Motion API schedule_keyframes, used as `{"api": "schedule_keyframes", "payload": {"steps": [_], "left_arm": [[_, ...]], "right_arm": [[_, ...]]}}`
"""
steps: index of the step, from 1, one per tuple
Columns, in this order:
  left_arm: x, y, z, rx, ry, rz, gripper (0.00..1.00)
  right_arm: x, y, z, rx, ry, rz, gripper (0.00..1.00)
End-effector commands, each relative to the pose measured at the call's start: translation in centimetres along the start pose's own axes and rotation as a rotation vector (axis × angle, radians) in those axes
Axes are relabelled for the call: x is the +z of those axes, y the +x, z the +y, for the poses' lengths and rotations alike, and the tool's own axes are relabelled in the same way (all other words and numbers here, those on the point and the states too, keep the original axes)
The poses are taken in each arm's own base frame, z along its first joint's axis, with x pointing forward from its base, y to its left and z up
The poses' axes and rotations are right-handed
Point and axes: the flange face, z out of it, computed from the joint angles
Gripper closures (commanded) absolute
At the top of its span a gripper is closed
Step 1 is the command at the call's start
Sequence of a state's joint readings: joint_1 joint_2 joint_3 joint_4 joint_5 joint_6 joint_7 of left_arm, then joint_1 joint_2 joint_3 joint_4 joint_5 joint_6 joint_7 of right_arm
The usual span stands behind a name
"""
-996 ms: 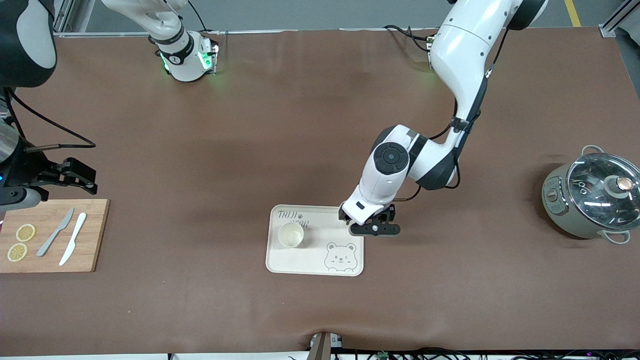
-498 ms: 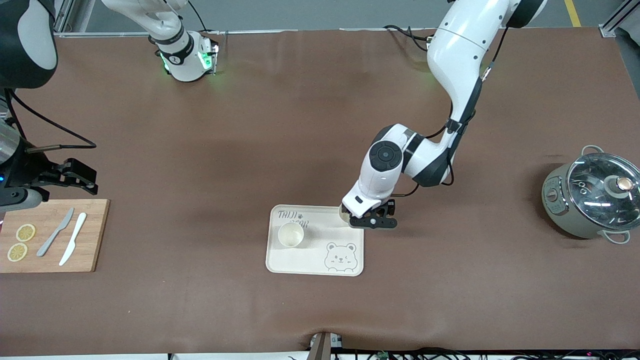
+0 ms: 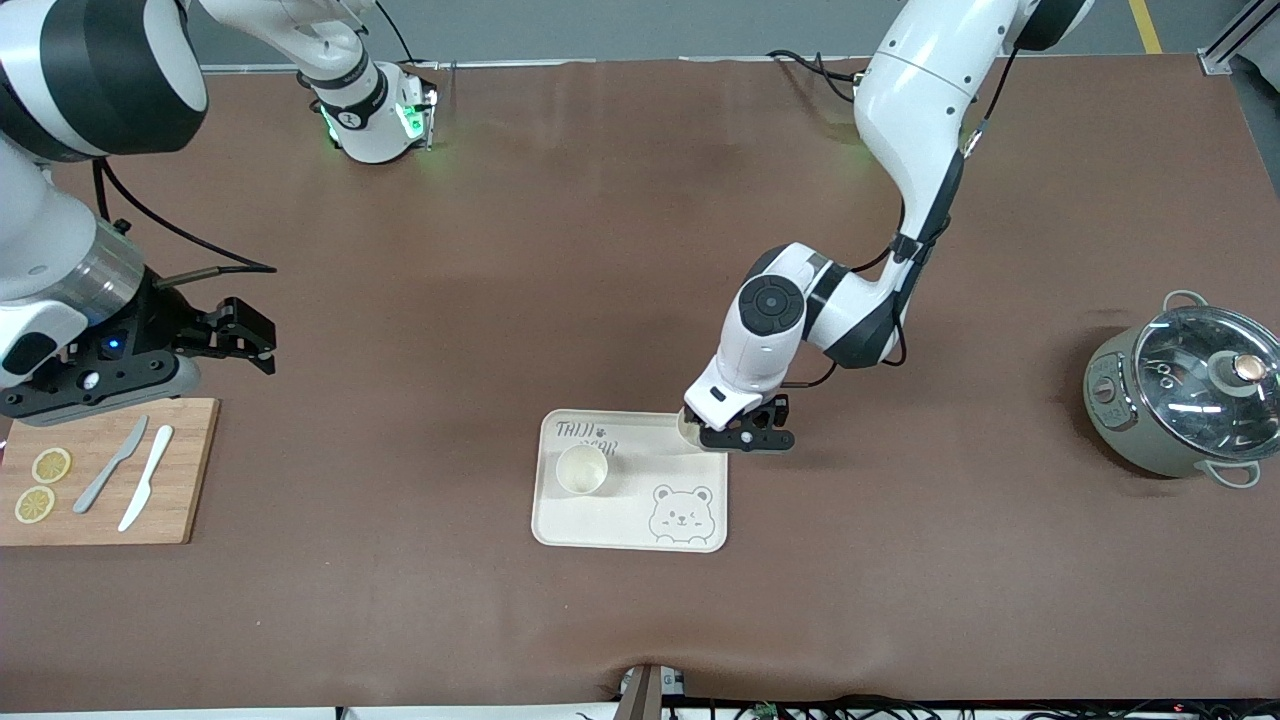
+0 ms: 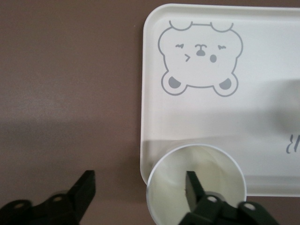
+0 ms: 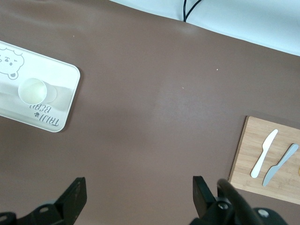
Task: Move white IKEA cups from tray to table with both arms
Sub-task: 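Close the left gripper around the white cup's rim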
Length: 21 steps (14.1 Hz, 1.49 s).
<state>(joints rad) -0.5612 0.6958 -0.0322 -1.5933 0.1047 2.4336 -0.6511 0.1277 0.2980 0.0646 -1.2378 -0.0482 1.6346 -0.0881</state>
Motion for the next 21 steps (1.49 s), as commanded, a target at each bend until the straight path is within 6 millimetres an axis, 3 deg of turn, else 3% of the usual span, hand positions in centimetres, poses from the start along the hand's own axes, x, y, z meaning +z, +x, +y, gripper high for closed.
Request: {"api": "schedule_keyframes", "payload": {"steps": [1,10,12,15,21], "left_arm": [[-0.9,-0.6,0.1,-0.041,0.011,0.019,1.0],[-0.9,-0.7,0.2,-0.047,0.01,0.02,1.0],[-1.1,-0.4,-0.2,-0.047,0.01,0.023,1.0],[-3.7,0.7,-1.1,-0.051,0.007,0.039,1.0],[-11.3,3.9,-7.1,-0.037,0.034,-0.013,1.0]], "right_arm": [[-0.3,-0.3,0.9,0.013,-0.006,-0.002,0.0],[1.0,-0.4,2.8,0.046,0.005,-0.026,0.0],[1.0,-0.7,4.6,0.075,0.001,-0.023,0.0],[2.1,-1.2,8.0,0.121,0.008,-0.044,0.0],[2.9,-1.0,7.3,0.118,0.014,-0.054,0.0]]}}
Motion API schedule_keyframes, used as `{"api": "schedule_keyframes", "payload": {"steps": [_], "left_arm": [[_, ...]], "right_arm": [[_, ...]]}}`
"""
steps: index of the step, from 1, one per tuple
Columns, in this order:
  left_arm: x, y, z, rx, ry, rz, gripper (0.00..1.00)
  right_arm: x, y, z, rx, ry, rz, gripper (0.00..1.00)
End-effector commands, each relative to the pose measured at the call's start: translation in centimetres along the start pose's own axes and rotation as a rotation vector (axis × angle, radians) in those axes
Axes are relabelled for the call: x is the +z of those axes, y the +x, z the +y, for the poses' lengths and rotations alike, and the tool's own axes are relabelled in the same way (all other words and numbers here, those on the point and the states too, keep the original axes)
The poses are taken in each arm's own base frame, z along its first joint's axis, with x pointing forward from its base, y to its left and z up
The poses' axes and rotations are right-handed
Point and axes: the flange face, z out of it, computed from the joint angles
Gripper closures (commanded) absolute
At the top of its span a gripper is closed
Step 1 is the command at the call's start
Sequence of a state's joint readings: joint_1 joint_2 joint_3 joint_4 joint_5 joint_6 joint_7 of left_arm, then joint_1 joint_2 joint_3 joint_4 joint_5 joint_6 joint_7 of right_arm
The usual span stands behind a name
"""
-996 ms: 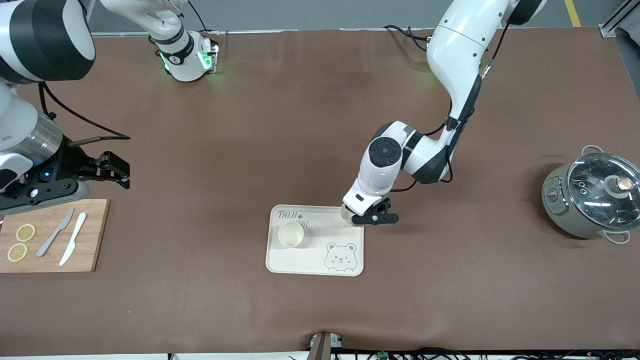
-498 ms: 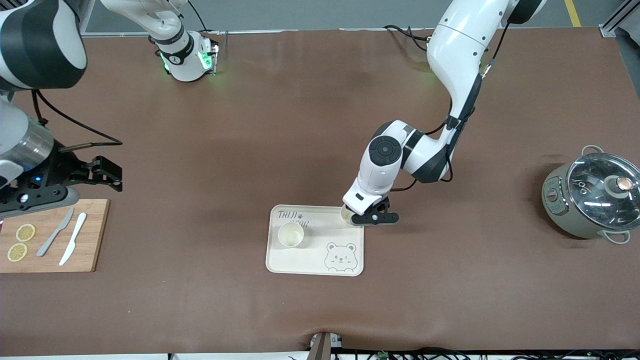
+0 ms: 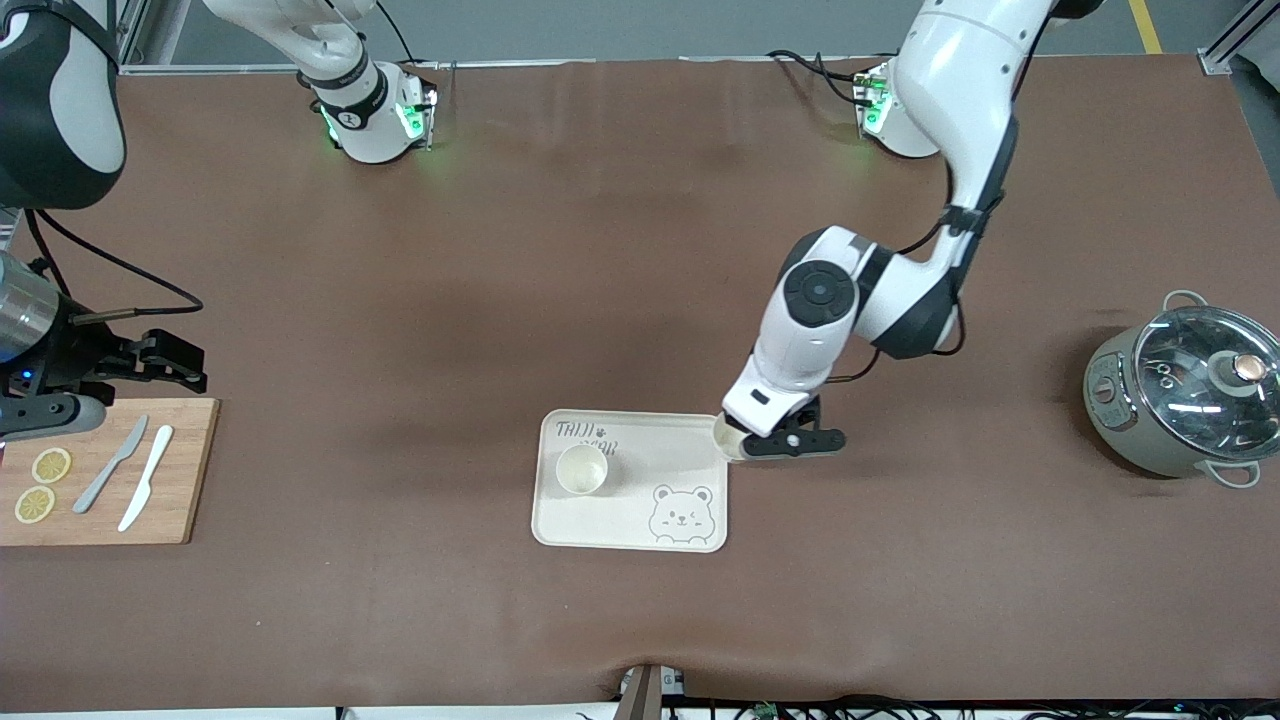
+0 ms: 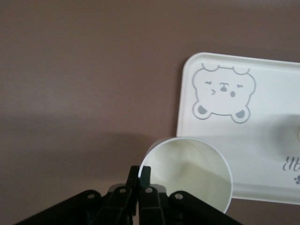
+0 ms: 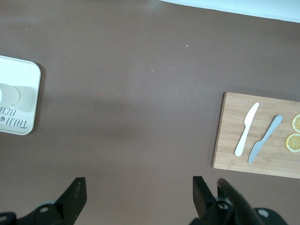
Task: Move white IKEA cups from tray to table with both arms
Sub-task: 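Lift the cup with the left gripper while the right gripper reaches the tray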
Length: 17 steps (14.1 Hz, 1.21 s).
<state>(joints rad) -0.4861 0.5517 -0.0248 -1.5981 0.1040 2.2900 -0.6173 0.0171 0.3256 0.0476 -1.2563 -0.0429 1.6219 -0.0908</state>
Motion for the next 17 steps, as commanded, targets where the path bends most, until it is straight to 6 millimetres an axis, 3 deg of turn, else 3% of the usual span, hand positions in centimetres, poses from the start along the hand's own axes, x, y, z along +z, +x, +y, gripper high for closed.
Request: {"api": "schedule_keyframes", "payload": {"steps": [1,5,8,10,13,16,17], "left_arm": [[-4.0,0.8,-3.3,0.026,0.001,-0.04,1.0],[-9.3,3.7,-10.5,0.084,-0.026,-0.076,1.0],[-11.2,5.3,-15.8,0.141,-0.016,-0.112,1.0],[-10.9,5.6,-18.1,0.168,-0.011,-0.134,1.0],[-9.2,4.9,-20.8,0.205,-0.007,-0.173,1.0],[-8.1,2.3,-23.5,0.21,-0.01,-0.134,1.0],[-7.7,1.3,-24.4,0.209,-0.012,-0.111,1.0]], "right_arm": [[0.1,0.4,-1.3,-0.009,0.017,0.028,0.0],[3.1,3.0,-5.7,0.205,0.047,0.068,0.0],[6.5,4.9,-10.4,0.308,0.062,0.097,0.0],[9.0,5.5,-14.3,0.338,0.065,0.085,0.0],[13.8,6.8,-17.4,0.485,0.088,0.066,0.0],[18.3,7.6,-22.9,0.446,0.109,0.118,0.0],[19.8,7.9,-23.3,0.451,0.114,0.127,0.0]]}}
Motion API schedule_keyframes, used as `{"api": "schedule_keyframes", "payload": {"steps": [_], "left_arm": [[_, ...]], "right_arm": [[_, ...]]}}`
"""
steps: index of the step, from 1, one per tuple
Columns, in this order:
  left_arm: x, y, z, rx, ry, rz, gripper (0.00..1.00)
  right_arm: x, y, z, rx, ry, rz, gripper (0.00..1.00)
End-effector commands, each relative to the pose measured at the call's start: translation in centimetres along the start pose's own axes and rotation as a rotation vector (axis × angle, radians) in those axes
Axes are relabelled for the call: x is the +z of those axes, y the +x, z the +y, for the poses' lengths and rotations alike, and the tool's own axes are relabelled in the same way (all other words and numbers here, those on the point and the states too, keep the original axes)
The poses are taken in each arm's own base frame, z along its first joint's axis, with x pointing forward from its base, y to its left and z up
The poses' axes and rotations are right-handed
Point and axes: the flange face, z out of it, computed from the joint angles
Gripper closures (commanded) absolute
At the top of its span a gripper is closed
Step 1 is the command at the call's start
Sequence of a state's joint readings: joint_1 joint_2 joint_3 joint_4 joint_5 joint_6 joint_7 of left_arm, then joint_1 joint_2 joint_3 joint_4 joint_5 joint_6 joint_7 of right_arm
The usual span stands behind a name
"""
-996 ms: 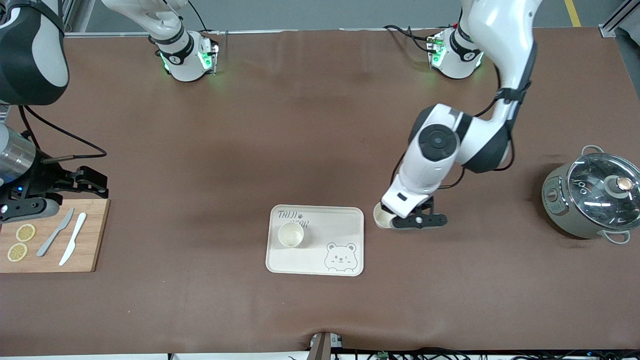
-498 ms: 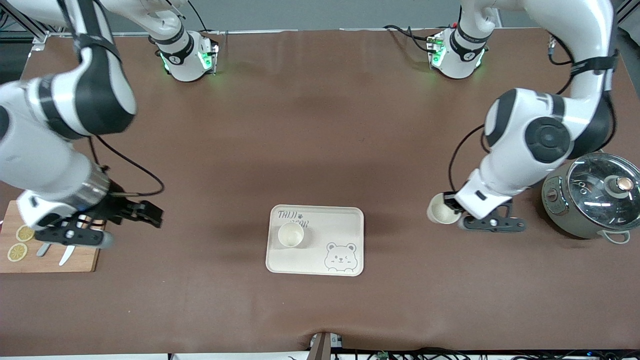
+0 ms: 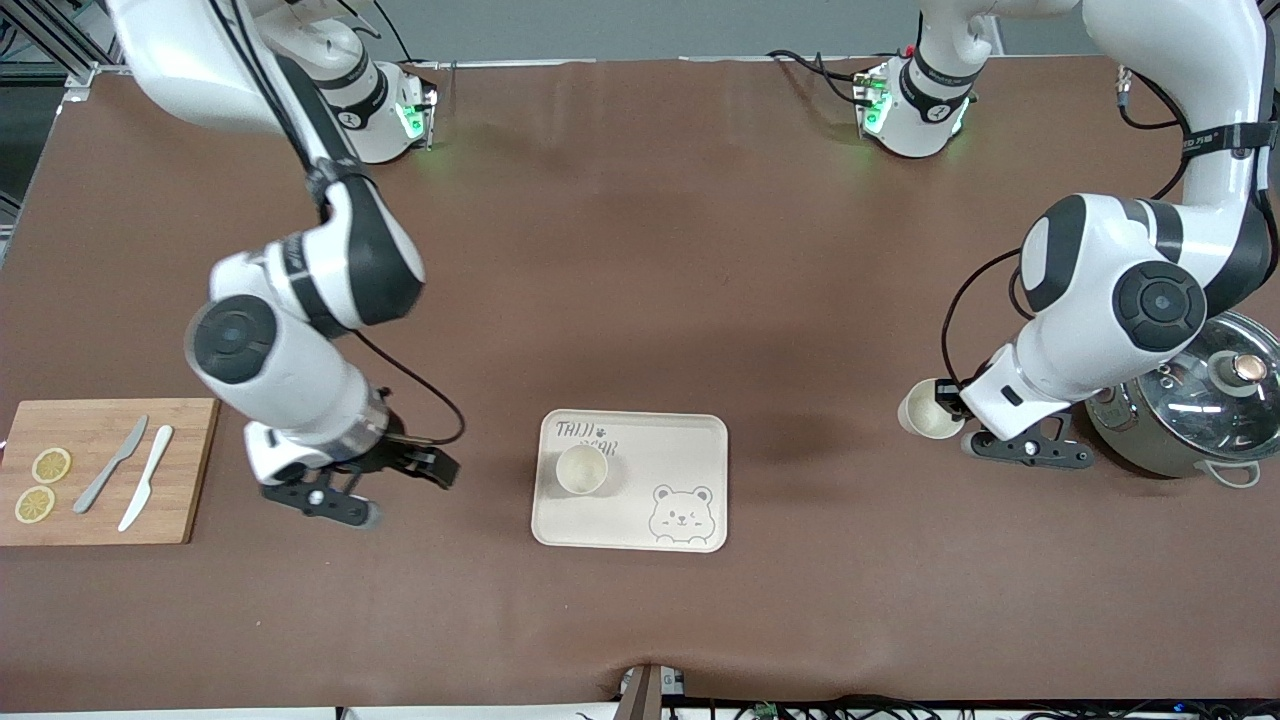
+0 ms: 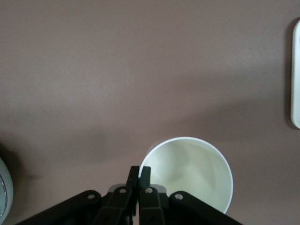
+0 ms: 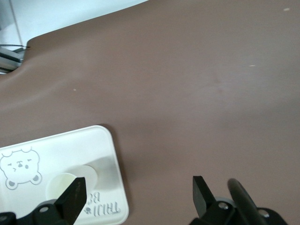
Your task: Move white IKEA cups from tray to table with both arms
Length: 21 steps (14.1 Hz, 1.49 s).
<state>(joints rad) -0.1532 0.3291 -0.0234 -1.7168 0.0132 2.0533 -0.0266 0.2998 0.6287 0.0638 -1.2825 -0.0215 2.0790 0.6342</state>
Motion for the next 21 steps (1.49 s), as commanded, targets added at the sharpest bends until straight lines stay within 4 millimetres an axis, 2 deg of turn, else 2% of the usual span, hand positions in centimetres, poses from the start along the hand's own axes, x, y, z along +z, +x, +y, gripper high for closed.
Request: {"api": "schedule_keyframes", "payload": {"steps": [1,3,5,8,11,15,18,21], "left_arm": [[0.2,-4.3,-1.8,0.01,-0.014,0.052,1.0],[0.8,-6.4,-2.5,0.024,-0.032,0.069,1.0],[1.8,-8.8,-4.0,0.017,-0.061,0.102,1.0],[3.6,-12.0,-4.1,0.027,-0.097,0.163,1.0],[5.9,-14.1,-4.3,0.038,-0.078,0.191,1.0],[9.1,-16.4,-6.3,0.075,-0.04,0.231,1.0],[10.4,-17.2,-7.5,0.091,-0.027,0.231,1.0],[12.0,-17.6,-7.8,0.098,-0.012,0.247,1.0]], "right_arm": [[3.9,-1.3,-2.8,-0.004,0.004,0.022,0.0],[6.1,-2.6,-4.2,-0.055,-0.027,0.036,0.0],[7.4,-2.8,-4.1,-0.068,-0.045,0.034,0.0],[9.4,-3.5,-5.0,-0.091,-0.034,0.035,0.0],[11.8,-5.3,-7.0,-0.12,-0.013,0.044,0.0],[13.0,-6.7,-8.1,-0.141,-0.015,0.033,0.0],[13.3,-7.1,-8.3,-0.149,-0.016,0.027,0.0],[14.6,-7.9,-8.6,-0.16,-0.027,0.013,0.0]]}}
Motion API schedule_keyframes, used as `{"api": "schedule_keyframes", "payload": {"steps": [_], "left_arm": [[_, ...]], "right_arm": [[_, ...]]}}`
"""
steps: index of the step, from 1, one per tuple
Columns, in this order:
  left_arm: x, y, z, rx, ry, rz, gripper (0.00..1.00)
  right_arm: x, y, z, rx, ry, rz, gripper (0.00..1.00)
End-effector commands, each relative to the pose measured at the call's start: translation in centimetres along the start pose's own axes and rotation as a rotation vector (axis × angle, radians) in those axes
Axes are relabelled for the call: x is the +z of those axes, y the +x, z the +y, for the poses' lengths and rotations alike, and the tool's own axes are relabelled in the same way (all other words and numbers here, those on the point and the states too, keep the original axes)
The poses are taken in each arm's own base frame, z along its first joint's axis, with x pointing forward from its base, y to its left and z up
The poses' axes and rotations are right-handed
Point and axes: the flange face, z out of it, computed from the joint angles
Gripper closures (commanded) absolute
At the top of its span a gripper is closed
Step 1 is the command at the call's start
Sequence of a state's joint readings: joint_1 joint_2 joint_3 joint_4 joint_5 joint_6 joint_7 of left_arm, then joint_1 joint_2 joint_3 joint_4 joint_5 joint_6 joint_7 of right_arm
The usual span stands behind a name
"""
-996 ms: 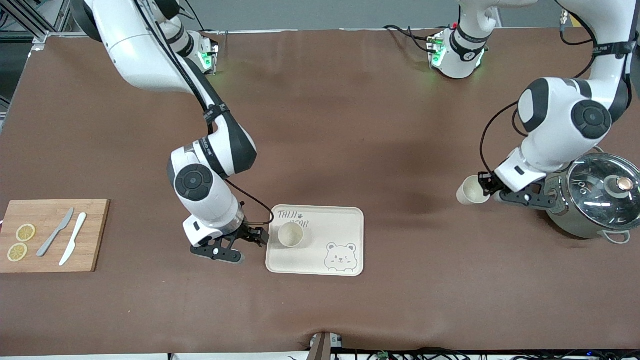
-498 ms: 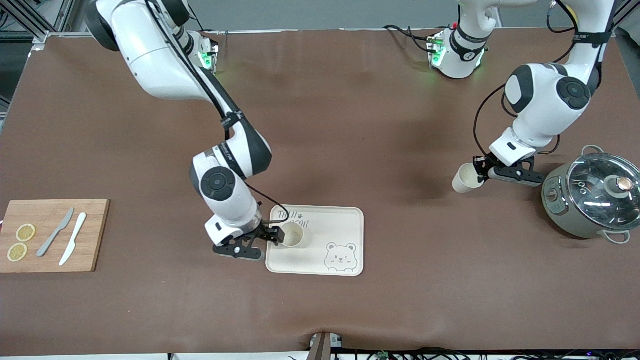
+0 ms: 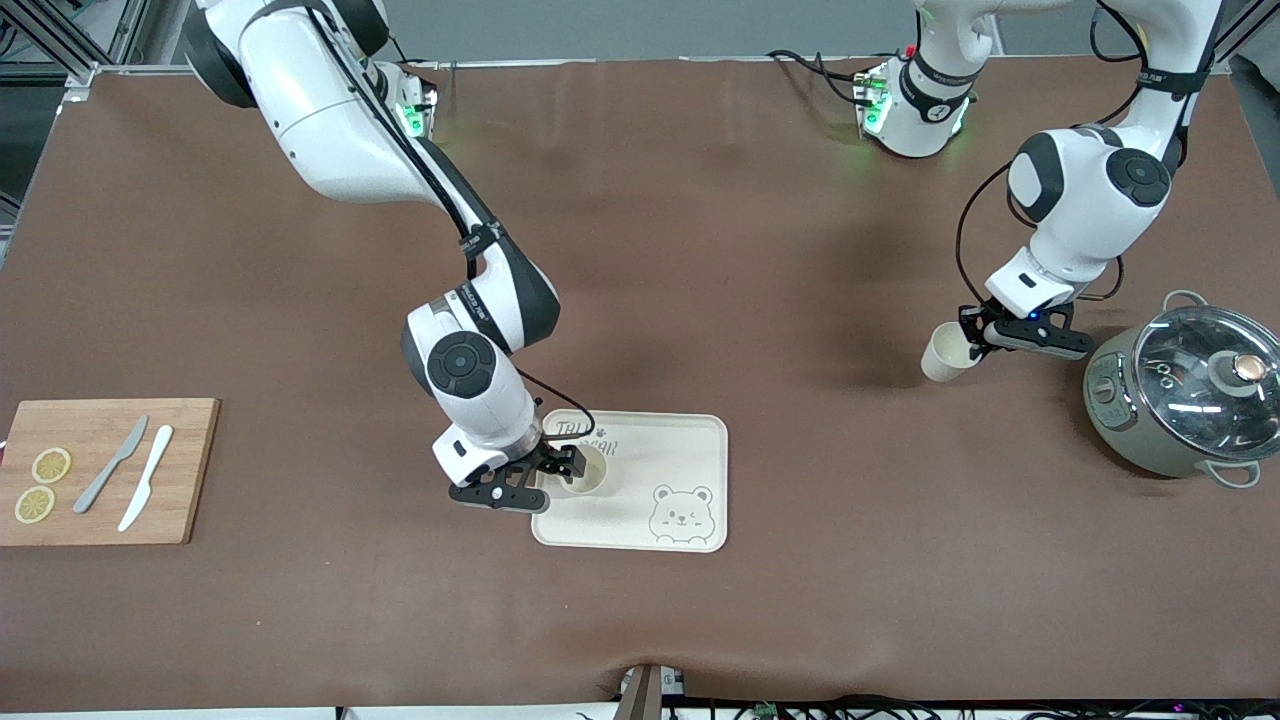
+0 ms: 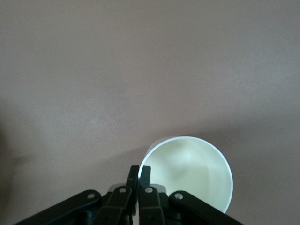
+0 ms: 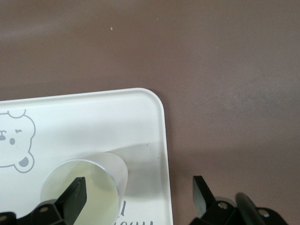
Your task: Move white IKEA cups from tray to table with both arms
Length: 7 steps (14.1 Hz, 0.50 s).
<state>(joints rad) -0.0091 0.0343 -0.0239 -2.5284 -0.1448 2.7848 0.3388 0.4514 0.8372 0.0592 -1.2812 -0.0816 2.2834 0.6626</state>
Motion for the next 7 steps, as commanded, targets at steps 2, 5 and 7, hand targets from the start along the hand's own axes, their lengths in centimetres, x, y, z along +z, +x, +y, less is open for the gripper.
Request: {"api": "schedule_keyframes", "payload": {"steps": [2,5,7], "left_arm": [[1.8,-1.0,-0.5,0.011,0.016,0.031,1.0],[3.1,-1.7,-1.1,0.031,0.024,0.028,1.0],[3.3,-1.9,-1.3,0.04,0.024,0.024,1.0]], "right_arm": [[1.7,-0.9,-0.8,-0.013,-0.02,-0.002,0.0],[2.9,-1.7,-1.4,-0.024,-0.023,-0.009,0.0],[2.9,-1.8,-1.6,-0.026,-0.022,-0.01,0.0]]}}
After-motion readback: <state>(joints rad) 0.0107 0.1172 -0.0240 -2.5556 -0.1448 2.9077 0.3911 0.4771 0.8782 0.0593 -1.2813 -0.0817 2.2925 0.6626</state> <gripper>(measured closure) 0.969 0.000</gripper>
